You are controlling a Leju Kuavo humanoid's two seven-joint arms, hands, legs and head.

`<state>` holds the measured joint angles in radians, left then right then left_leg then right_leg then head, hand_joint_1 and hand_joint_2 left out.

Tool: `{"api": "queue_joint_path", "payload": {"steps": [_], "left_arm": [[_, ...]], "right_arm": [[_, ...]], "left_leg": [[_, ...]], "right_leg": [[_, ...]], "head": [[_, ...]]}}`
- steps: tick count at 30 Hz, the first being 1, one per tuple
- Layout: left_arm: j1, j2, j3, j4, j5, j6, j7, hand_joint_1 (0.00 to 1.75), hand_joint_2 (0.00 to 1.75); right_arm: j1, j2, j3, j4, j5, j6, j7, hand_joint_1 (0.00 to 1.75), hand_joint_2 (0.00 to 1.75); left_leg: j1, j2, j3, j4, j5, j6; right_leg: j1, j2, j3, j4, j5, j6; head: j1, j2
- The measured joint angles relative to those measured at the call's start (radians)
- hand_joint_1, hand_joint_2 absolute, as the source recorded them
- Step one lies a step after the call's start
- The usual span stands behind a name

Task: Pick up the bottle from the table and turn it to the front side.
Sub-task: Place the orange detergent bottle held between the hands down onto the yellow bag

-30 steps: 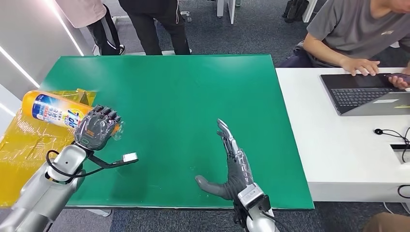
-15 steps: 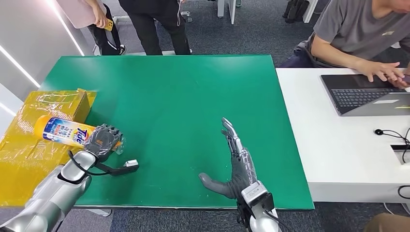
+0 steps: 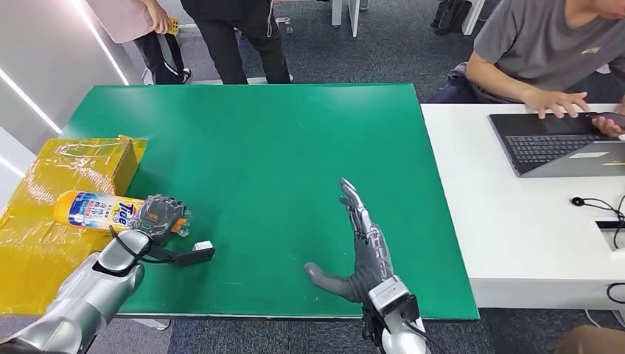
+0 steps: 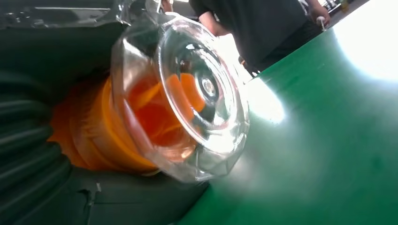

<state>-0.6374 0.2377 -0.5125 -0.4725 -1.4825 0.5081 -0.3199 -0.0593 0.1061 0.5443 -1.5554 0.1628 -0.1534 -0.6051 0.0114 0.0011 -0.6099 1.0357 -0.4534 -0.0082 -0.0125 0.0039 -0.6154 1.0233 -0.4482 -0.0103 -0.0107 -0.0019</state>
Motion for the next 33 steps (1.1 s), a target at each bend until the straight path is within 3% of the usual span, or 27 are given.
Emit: {"api": "queue_joint_path", "payload": {"steps": [1, 2, 20, 26, 33], "left_arm": [[0.000, 0.000, 0.002, 0.001, 0.002, -0.001, -0.002, 0.33, 1.75], [0.000, -0.001, 0.002, 0.002, 0.002, 0.000, -0.002, 0.00, 1.75], [-0.030, -0.010, 0.048, 0.005, 0.031, -0.093, 0.019, 0.00, 1.75], [-0.012, -0.010, 0.109, 0.005, 0.123, -0.005, 0.006, 0.00, 1.75], [0.038, -0.031, 0.253, 0.000, 0.350, 0.127, -0.133, 0.00, 1.75]], "right_arm": [[0.002, 0.000, 0.000, 0.000, 0.002, 0.003, 0.000, 0.00, 1.75], [0.004, 0.000, 0.000, 0.000, 0.005, 0.006, 0.000, 0.00, 1.75], [0.043, 0.008, -0.029, -0.008, 0.024, 0.013, -0.003, 0.00, 1.75], [0.039, 0.010, -0.034, -0.012, 0.031, 0.010, 0.012, 0.00, 1.75], [0.044, 0.015, -0.035, -0.018, 0.029, 0.008, 0.029, 0.00, 1.75]], "left_leg": [[0.000, 0.000, 0.000, 0.000, 0.000, 0.000], [0.000, 0.000, 0.000, 0.000, 0.000, 0.000], [0.000, 0.000, 0.004, -0.001, 0.001, -0.001], [0.000, 0.000, 0.004, -0.001, 0.001, -0.002], [0.000, 0.000, 0.002, -0.001, 0.001, -0.002]], "right_leg": [[0.000, 0.000, 0.000, 0.000, 0.000, 0.000], [0.000, 0.000, 0.000, 0.000, 0.000, 0.000], [0.000, 0.000, 0.003, 0.001, 0.000, -0.001], [0.000, 0.000, 0.003, 0.001, 0.001, -0.001], [0.000, 0.000, 0.001, 0.001, 0.000, -0.001]], "head": [[0.000, 0.000], [0.000, 0.000], [0.000, 0.000], [0.000, 0.000], [0.000, 0.000]]}}
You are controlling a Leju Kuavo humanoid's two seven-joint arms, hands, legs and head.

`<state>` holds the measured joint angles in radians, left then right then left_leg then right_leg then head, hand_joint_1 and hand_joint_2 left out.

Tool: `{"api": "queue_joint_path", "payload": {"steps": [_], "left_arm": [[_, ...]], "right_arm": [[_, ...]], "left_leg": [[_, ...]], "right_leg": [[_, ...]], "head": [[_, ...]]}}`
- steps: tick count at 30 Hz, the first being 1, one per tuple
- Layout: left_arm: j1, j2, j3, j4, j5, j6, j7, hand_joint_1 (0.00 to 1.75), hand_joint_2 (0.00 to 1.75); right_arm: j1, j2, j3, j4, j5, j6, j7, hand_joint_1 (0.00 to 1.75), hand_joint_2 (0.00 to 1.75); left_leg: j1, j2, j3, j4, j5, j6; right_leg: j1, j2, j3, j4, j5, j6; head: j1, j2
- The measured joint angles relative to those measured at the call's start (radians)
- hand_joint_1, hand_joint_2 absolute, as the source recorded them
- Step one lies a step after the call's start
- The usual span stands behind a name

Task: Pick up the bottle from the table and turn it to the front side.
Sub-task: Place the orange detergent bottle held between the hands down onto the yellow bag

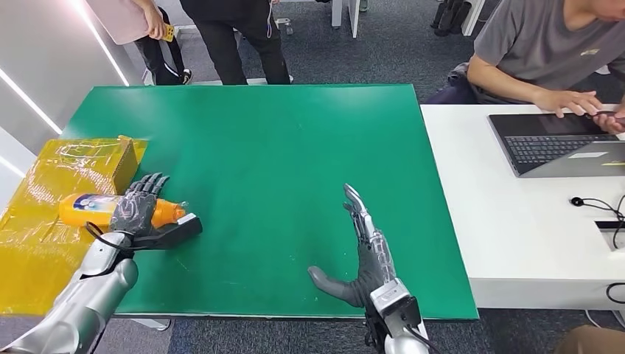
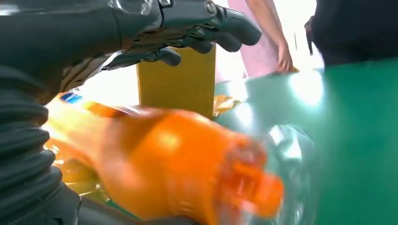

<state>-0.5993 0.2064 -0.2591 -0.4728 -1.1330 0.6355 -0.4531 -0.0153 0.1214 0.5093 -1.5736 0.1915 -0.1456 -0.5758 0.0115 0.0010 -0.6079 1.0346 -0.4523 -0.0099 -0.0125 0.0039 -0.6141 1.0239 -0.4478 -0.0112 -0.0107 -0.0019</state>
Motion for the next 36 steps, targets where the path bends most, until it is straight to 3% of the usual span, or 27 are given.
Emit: {"api": "queue_joint_path", "payload": {"steps": [3, 9, 12, 14, 17, 21, 25, 30, 33, 36], "left_arm": [[0.018, -0.017, 0.070, -0.027, 0.091, 0.053, -0.068, 0.00, 1.75], [0.063, -0.056, 0.229, -0.136, 0.193, 0.061, -0.207, 0.00, 1.75], [0.088, -0.075, 0.300, -0.204, 0.261, 0.061, -0.238, 0.00, 1.75], [0.109, -0.083, 0.315, -0.258, 0.393, 0.061, -0.240, 0.00, 1.75], [0.134, -0.089, 0.312, -0.333, 0.588, 0.062, -0.241, 0.00, 1.75], [0.147, -0.090, 0.306, -0.375, 0.646, 0.062, -0.242, 0.00, 1.75], [0.225, -0.092, 0.157, -0.735, 0.956, 0.055, -0.249, 0.00, 1.75], [0.252, -0.100, 0.066, -0.885, 1.031, 0.029, -0.250, 0.00, 1.75], [0.269, -0.135, 0.032, -0.962, 1.102, -0.076, -0.250, 0.00, 1.75], [0.297, -0.224, 0.020, -1.029, 1.197, -0.251, -0.250, 0.00, 1.75]], "right_arm": [[0.000, 0.004, 0.000, 0.000, 0.000, -0.001, 0.005, 0.00, 1.75], [0.000, 0.007, 0.001, 0.002, -0.002, -0.001, 0.013, 0.00, 1.75], [0.000, 0.007, 0.002, 0.006, -0.005, -0.002, 0.014, 0.00, 1.75], [-0.001, 0.008, 0.004, 0.011, -0.009, -0.004, 0.014, 0.00, 1.75], [-0.001, 0.008, 0.009, 0.018, -0.015, -0.012, 0.014, 0.00, 1.75], [-0.002, 0.008, 0.012, 0.021, -0.017, -0.015, 0.014, 0.00, 1.75], [-0.008, 0.008, 0.028, 0.043, -0.034, -0.024, 0.013, 0.00, 1.75], [-0.008, 0.008, 0.031, 0.047, -0.036, -0.039, 0.008, 0.00, 1.75], [-0.008, 0.007, 0.035, 0.047, -0.039, -0.068, -0.010, 0.00, 1.75], [-0.004, 0.006, 0.043, 0.043, -0.040, -0.101, -0.029, 0.00, 1.75]], "left_leg": [[0.000, 0.000, 0.000, 0.000, 0.000, 0.000], [0.000, 0.000, 0.000, 0.000, 0.000, 0.000], [0.000, 0.000, 0.000, 0.000, 0.000, 0.000], [0.000, 0.000, 0.000, 0.000, 0.000, 0.000], [0.000, 0.000, 0.000, 0.000, 0.000, 0.000], [0.000, 0.000, 0.000, 0.000, 0.000, 0.000], [0.000, -0.001, -0.001, 0.000, 0.000, 0.000], [0.000, -0.001, -0.001, 0.000, 0.000, 0.000], [0.000, -0.002, -0.001, 0.001, 0.000, 0.000], [0.000, -0.003, -0.002, 0.001, 0.000, 0.001]], "right_leg": [[0.000, 0.000, 0.000, 0.000, 0.000, 0.000], [0.000, 0.000, 0.000, 0.000, 0.000, 0.000], [0.000, 0.000, 0.000, 0.000, 0.000, 0.000], [0.000, 0.000, 0.000, 0.000, 0.000, 0.000], [0.000, 0.000, 0.000, 0.000, 0.000, 0.000], [0.000, 0.000, 0.000, 0.000, 0.000, 0.000], [0.000, -0.002, 0.000, -0.001, 0.000, 0.000], [0.000, -0.001, 0.000, -0.001, 0.000, 0.000], [0.000, -0.003, 0.000, -0.001, 0.000, 0.001], [0.000, -0.003, 0.000, -0.001, 0.000, 0.001]], "head": [[0.000, 0.000], [0.000, 0.000], [0.000, 0.000], [0.000, 0.000], [0.000, 0.000], [0.000, 0.000], [0.000, 0.000], [0.000, 0.000], [0.000, 0.000], [0.000, 0.000]]}}
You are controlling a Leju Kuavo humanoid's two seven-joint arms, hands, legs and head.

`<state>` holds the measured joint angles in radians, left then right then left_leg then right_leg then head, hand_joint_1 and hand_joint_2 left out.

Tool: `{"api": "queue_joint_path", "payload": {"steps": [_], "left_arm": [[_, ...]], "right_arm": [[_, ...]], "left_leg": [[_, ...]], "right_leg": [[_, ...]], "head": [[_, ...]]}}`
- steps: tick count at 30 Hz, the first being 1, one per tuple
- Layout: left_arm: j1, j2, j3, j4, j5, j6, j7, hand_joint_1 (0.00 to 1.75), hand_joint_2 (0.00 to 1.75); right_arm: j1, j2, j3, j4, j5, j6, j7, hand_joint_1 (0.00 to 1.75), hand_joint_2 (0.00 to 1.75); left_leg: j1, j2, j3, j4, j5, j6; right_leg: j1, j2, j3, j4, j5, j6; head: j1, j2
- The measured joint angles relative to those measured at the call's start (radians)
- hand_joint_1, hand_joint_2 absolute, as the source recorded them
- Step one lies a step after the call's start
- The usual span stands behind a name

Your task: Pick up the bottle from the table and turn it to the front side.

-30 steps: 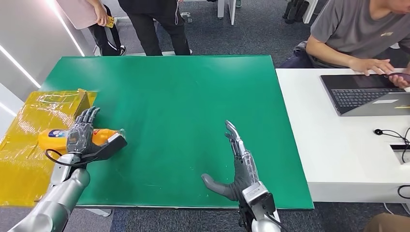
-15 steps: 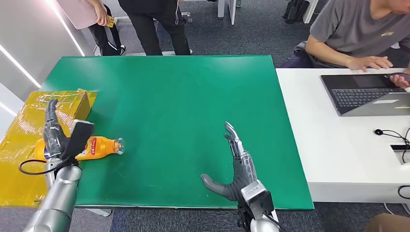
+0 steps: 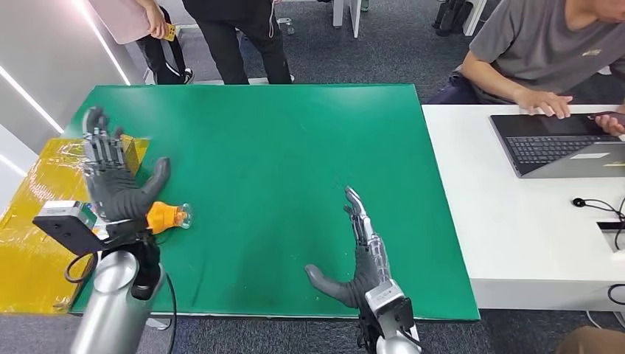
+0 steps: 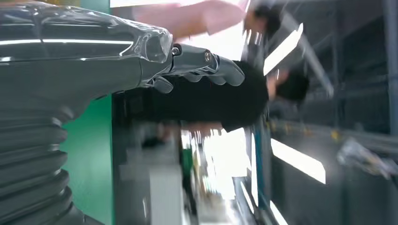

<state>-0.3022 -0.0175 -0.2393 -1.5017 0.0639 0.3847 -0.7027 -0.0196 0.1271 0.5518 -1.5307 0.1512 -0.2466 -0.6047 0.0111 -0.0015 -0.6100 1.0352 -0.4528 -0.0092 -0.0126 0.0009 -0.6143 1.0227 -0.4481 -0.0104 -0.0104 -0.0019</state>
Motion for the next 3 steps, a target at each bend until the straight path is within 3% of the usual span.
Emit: {"api": "queue_joint_path", "payload": {"steps": [3], "left_arm": [[0.015, -0.057, -0.002, -0.032, 0.035, -0.062, 0.000, 0.00, 1.75]], "right_arm": [[0.003, -0.001, 0.003, -0.002, -0.002, -0.008, -0.005, 0.00, 1.75]], "left_leg": [[0.000, 0.002, 0.000, 0.000, -0.001, 0.000]], "right_leg": [[0.000, 0.002, 0.000, 0.000, 0.000, 0.000]], "head": [[0.000, 0.000]]}}
